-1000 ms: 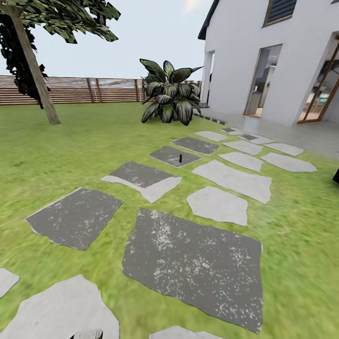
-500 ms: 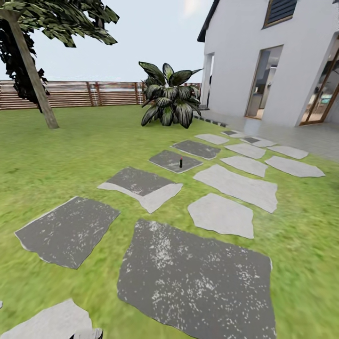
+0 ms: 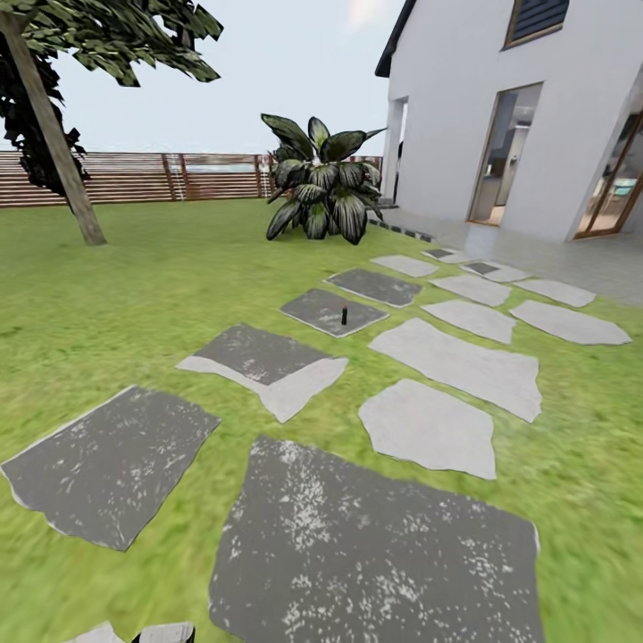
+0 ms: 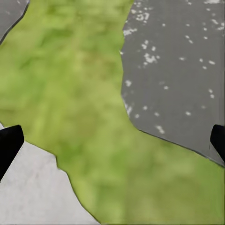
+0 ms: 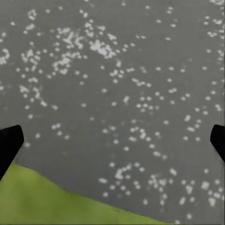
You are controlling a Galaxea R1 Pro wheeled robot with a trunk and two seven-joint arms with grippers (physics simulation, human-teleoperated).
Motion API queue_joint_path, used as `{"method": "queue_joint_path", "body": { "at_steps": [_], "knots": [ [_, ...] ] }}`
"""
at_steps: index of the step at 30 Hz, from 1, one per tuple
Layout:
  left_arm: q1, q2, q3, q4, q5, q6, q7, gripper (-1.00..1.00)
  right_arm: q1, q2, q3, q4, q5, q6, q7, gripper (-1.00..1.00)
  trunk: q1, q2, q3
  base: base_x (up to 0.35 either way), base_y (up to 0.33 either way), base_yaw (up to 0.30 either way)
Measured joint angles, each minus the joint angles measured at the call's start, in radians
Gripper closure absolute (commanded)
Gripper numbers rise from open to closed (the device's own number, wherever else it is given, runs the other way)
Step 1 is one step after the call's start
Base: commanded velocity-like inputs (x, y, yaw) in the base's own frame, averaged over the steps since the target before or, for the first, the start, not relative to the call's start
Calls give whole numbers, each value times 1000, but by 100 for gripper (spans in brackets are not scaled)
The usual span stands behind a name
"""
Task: In the garden, pick up the pesticide atomizer on the floor and spray pesticide onto both trees until each tree trunk is fully covered.
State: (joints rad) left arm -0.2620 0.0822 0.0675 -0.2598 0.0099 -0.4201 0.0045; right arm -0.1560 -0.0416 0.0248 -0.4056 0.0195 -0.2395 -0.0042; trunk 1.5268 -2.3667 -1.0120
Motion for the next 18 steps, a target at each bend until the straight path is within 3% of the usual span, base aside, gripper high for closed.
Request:
{"method": "queue_joint_path", "body": {
  "at_steps": [18],
  "knots": [
    [0,1,0,-2,0,1,1,-100,0,1,-2,-1,-1,0,0,-100,0,0,-4,339,0,-12]
  ]
}}
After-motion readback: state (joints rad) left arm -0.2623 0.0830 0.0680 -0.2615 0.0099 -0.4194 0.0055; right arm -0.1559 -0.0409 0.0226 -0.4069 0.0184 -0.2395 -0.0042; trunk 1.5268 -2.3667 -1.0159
